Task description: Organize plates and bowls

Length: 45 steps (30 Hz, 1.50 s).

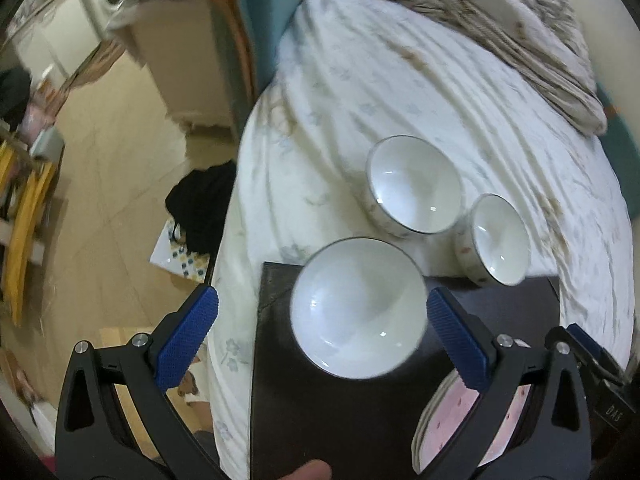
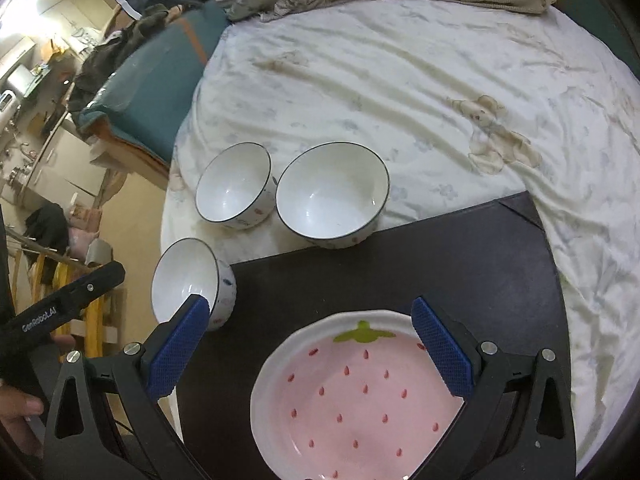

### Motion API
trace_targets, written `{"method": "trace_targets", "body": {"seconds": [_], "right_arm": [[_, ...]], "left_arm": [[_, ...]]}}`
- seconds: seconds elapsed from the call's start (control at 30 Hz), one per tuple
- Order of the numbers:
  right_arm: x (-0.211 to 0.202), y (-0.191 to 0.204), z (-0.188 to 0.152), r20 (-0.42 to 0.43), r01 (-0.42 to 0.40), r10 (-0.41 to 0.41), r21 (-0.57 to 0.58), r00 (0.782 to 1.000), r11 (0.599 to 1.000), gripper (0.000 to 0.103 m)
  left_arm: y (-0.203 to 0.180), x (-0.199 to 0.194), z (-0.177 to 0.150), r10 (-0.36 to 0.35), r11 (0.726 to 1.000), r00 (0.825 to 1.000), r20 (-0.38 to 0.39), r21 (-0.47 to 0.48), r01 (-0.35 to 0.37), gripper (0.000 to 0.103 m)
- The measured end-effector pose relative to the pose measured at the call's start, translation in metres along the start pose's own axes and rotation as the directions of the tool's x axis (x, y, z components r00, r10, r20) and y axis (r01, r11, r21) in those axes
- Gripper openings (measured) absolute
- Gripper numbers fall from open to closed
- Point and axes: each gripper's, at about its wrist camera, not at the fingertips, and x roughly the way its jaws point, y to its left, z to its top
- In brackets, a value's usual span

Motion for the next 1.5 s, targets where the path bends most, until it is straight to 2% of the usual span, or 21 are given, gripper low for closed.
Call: {"method": "trace_targets", "body": {"seconds": [0.27, 0.4, 0.43, 0.47, 0.5, 0.53, 0.63, 0.73, 0.77, 0.8, 0.87, 0.93, 1.03, 1.13, 1.2, 1.33, 1.5], "right_arm": [[0.033, 0.015, 0.023, -0.004, 0.038, -0.038, -0.034, 0.999, 0.999, 0.103], [0.05, 0.017, 0.03, -0.065, -0.059, 0.058, -0.02, 0.996, 0.998, 0.102], [0.055, 0.02, 0.029, -0.088, -0.088, 0.085, -0.025, 0.992, 0.996, 0.099], [0.059, 0.023, 0.028, -0.102, -0.106, 0.103, -0.031, 0.989, 0.994, 0.091], [0.062, 0.025, 0.026, -0.119, -0.121, 0.116, -0.034, 0.986, 0.992, 0.083], [0.067, 0.028, 0.025, -0.138, -0.149, 0.144, -0.026, 0.98, 0.989, 0.08], [0.085, 0.032, 0.018, -0.219, -0.244, 0.247, 0.038, 0.944, 0.969, 0.067], [0.101, 0.043, 0.01, -0.276, -0.296, 0.302, 0.062, 0.913, 0.953, 0.052], [0.105, 0.048, 0.008, -0.285, -0.307, 0.311, 0.058, 0.907, 0.95, 0.044], [0.107, 0.053, 0.006, -0.29, -0.309, 0.309, 0.048, 0.906, 0.95, 0.039], [0.113, 0.063, 0.002, -0.3, -0.289, 0.279, 0.011, 0.912, 0.957, 0.037], [0.12, 0.068, -0.001, -0.318, -0.274, 0.258, -0.003, 0.912, 0.962, 0.034], [0.127, 0.068, -0.004, -0.325, -0.247, 0.228, -0.019, 0.918, 0.969, 0.03], [0.13, 0.062, -0.004, -0.322, -0.245, 0.231, -0.005, 0.918, 0.969, 0.027], [0.127, 0.062, -0.004, -0.32, -0.258, 0.239, -0.017, 0.917, 0.966, 0.018], [0.123, 0.066, -0.005, -0.312, -0.234, 0.206, -0.057, 0.928, 0.971, 0.017], [0.118, 0.061, -0.008, -0.301, -0.217, 0.188, -0.065, 0.935, 0.974, 0.016]], "left_arm": [[0.016, 0.024, 0.008, -0.028, 0.998, 0.998, -0.051, -0.051, 0.025, 0.103], [0.022, 0.035, 0.008, -0.051, 0.996, 0.994, -0.1, -0.078, 0.043, 0.103], [0.023, 0.039, 0.007, -0.059, 0.995, 0.991, -0.119, -0.084, 0.049, 0.099], [0.023, 0.042, 0.005, -0.073, 0.994, 0.988, -0.139, -0.091, 0.061, 0.092], [0.022, 0.044, 0.004, -0.089, 0.993, 0.984, -0.153, -0.095, 0.075, 0.088], [0.021, 0.046, 0.003, -0.096, 0.993, 0.981, -0.168, -0.09, 0.082, 0.083], [0.016, 0.05, -0.002, -0.083, 0.995, 0.978, -0.192, -0.063, 0.072, 0.071], [0.012, 0.055, -0.006, -0.075, 0.997, 0.973, -0.22, -0.037, 0.069, 0.055], [0.011, 0.057, -0.007, -0.07, 0.997, 0.971, -0.23, -0.03, 0.065, 0.049], [0.01, 0.06, -0.008, -0.063, 0.998, 0.969, -0.24, -0.025, 0.059, 0.047], [0.01, 0.066, -0.012, -0.057, 0.998, 0.961, -0.272, -0.023, 0.053, 0.035], [0.01, 0.074, -0.016, -0.053, 0.999, 0.95, -0.307, -0.008, 0.053, 0.028], [0.007, 0.078, -0.02, -0.008, 0.999, 0.947, -0.321, 0.034, 0.019, 0.013], [0.007, 0.079, -0.024, -0.01, 0.999, 0.942, -0.335, 0.047, 0.027, 0.012], [0.004, 0.077, -0.027, 0.013, 0.997, 0.944, -0.329, 0.073, 0.012, 0.012], [-0.005, 0.072, -0.03, 0.041, 0.994, 0.953, -0.301, 0.111, -0.008, 0.012], [-0.013, 0.064, -0.032, 0.017, 0.993, 0.957, -0.291, 0.114, 0.017, 0.012]]}}
